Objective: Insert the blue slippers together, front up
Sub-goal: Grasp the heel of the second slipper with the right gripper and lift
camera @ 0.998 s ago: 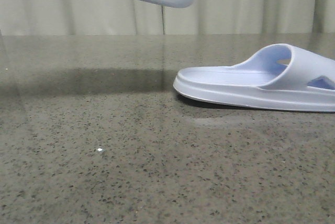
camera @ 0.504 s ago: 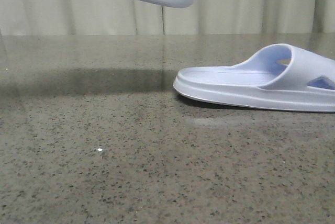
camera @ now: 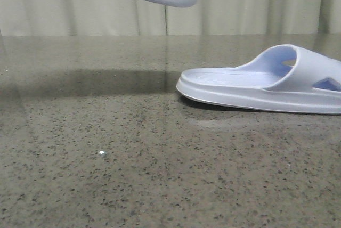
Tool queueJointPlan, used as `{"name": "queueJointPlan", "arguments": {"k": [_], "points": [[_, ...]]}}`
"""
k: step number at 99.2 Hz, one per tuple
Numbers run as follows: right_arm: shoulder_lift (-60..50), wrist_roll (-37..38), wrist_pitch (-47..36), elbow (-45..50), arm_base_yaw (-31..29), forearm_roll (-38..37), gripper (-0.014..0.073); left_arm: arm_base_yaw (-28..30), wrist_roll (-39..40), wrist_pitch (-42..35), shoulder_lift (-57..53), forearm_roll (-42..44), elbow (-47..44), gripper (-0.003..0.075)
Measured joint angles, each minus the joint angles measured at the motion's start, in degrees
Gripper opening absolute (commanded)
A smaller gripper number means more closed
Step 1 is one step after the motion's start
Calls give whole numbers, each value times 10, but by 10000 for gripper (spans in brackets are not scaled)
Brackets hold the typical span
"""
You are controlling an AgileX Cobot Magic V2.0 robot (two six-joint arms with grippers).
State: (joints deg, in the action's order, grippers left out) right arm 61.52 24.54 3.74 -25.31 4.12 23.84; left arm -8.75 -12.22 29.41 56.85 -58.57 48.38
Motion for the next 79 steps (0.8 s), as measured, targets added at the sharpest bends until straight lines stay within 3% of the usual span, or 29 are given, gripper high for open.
{"name": "queueJointPlan", "arguments": {"k": [39,64,79], "points": [[2,0,-5,0,32,8,417,0,0,-1,0,0,0,16],[6,0,0,0,32,10,115,0,0,-1,0,-1,0,16],[6,0,0,0,32,10,17,0,0,-1,0,-1,0,16]]}}
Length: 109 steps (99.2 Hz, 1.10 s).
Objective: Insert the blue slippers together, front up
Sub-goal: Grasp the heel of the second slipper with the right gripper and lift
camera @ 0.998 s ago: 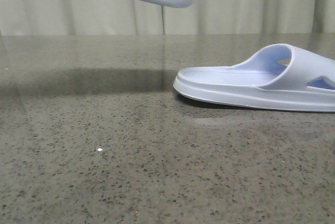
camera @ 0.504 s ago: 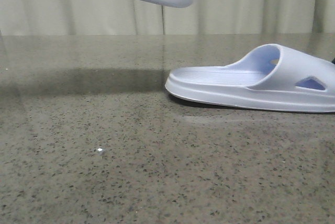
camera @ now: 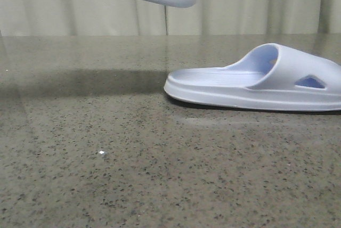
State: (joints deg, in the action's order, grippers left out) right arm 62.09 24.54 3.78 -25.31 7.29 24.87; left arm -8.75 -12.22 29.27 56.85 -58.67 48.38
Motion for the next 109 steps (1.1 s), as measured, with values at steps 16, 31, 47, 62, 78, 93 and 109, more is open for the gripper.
{"name": "queueJointPlan", "arguments": {"k": [16,31,47,62,78,93,109], "points": [[0,0,-12,0,0,0,-91,0,0,0,0,0,0,16],[0,0,-46,0,0,2,-107,0,0,0,0,0,0,16],[-20,3,-138,0,0,4,-107,0,0,0,0,0,0,16],[-63,4,-246,0,0,7,-107,0,0,0,0,-3,0,16],[-119,9,-276,-1,0,10,-107,0,0,0,0,-4,0,16],[-177,16,-236,-14,0,10,-107,0,0,0,0,-10,0,16],[-231,17,-174,-28,0,10,-107,0,0,6,0,-25,0,16]]}}
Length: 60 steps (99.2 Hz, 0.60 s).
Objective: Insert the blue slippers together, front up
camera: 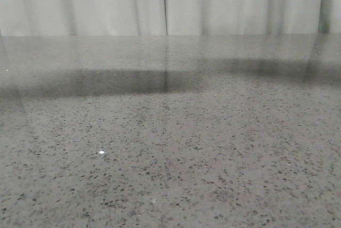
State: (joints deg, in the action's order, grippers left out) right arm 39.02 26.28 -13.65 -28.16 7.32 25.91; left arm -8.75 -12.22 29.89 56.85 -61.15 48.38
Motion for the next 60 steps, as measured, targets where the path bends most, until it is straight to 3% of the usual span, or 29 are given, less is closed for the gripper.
{"name": "queueJointPlan", "arguments": {"k": [33,60], "points": [[-51,1,145,-6,0,0,-107,0,0,31,0,-40,0,16],[-54,1,188,-6,1,15,-107,0,0,63,0,-72,0,16]]}}
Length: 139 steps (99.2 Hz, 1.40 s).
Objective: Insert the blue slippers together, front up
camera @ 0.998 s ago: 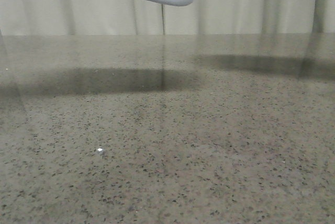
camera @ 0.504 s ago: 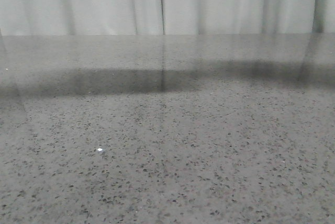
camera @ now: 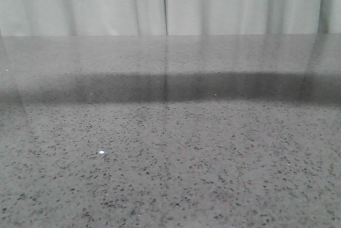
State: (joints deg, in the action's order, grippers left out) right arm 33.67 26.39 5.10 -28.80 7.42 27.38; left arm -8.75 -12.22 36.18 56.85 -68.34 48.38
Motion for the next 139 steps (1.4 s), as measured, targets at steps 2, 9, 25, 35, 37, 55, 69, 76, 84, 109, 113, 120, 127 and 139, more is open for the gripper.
{"name": "queueJointPlan", "arguments": {"k": [2,9,25,35,37,55,69,76,84,109,113,120,127,139], "points": [[0,0,1,0,1,0,-107,0,0,1,0,-2,0,16],[0,1,2,0,9,2,-107,0,0,8,0,-8,0,16],[0,1,4,0,47,4,-107,0,0,24,0,-23,0,16],[0,1,2,0,76,4,-107,0,0,35,0,-31,0,16],[0,1,1,0,82,4,-107,0,0,37,0,-32,0,16],[0,1,-23,0,121,6,-107,0,0,59,0,-42,0,16],[0,1,-35,0,132,6,-107,0,-1,71,0,-62,0,16],[0,1,-37,0,132,6,-107,0,-2,79,0,-75,0,16],[0,1,-38,0,132,5,-107,0,-9,88,0,-90,0,16],[-1,1,-39,0,132,-1,-107,0,-29,109,0,-121,0,16],[-1,1,-39,0,132,-1,-107,0,-29,110,0,-122,0,16],[-1,1,-39,0,132,-2,-107,0,-29,111,0,-125,0,16],[-1,2,-39,0,132,-3,-107,0,-30,112,0,-126,0,16],[2,2,-51,0,147,-3,-107,0,-30,115,0,-133,0,16]]}}
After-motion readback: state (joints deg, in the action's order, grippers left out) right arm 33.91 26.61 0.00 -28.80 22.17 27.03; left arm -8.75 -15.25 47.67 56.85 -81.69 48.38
